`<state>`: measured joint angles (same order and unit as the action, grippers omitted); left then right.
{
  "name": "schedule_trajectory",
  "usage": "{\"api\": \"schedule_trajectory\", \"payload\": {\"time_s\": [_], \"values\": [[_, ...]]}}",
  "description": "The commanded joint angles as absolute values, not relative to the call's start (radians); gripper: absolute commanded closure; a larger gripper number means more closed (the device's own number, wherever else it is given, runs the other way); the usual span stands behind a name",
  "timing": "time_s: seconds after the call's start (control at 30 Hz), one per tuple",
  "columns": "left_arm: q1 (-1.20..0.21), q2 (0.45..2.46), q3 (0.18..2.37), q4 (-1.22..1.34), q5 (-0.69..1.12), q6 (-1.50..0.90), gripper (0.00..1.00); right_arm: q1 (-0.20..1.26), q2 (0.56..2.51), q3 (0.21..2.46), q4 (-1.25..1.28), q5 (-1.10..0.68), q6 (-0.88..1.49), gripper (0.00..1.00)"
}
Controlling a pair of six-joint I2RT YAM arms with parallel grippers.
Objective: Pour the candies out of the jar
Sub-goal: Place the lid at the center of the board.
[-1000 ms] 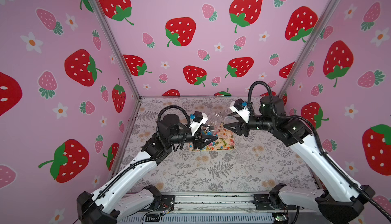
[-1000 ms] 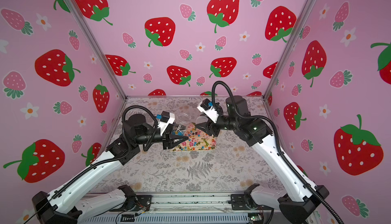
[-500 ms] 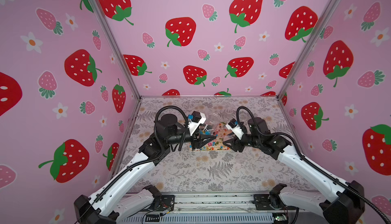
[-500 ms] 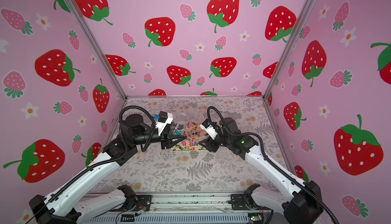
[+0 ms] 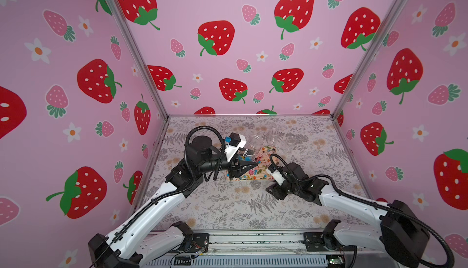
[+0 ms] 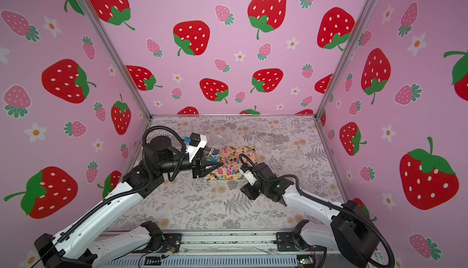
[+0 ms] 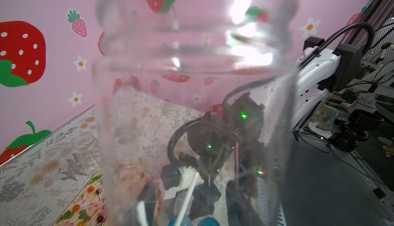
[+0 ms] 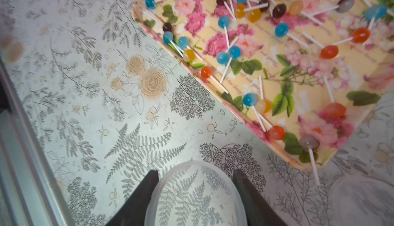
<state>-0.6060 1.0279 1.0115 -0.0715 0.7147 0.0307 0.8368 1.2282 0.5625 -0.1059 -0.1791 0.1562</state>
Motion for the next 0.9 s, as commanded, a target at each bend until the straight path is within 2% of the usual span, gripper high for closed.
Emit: {"api": "schedule_trajectory", "payload": {"time_s": [0.0,0.4,0.67,0.87], "values": [[-0.601,1.021,1.055,-0.046,0.722,0.048,0.57,0.86,1.275,0.555,-0.018,-0.095,0.203,0.44],[-0.591,1.02,1.019,-0.018,0.712,0.021,0.57,0.932,1.466,0.558,0.051,0.004,0.293,0.41],[-0.586,1.022,1.014,-0.017,0.715,0.018,0.57,0.933,1.44,0.558,0.051,0.018,0.301,0.27],[-0.583,1.023,1.011,-0.015,0.713,0.015,0.57,0.933,1.371,0.582,0.024,0.015,0.312,0.24]]}}
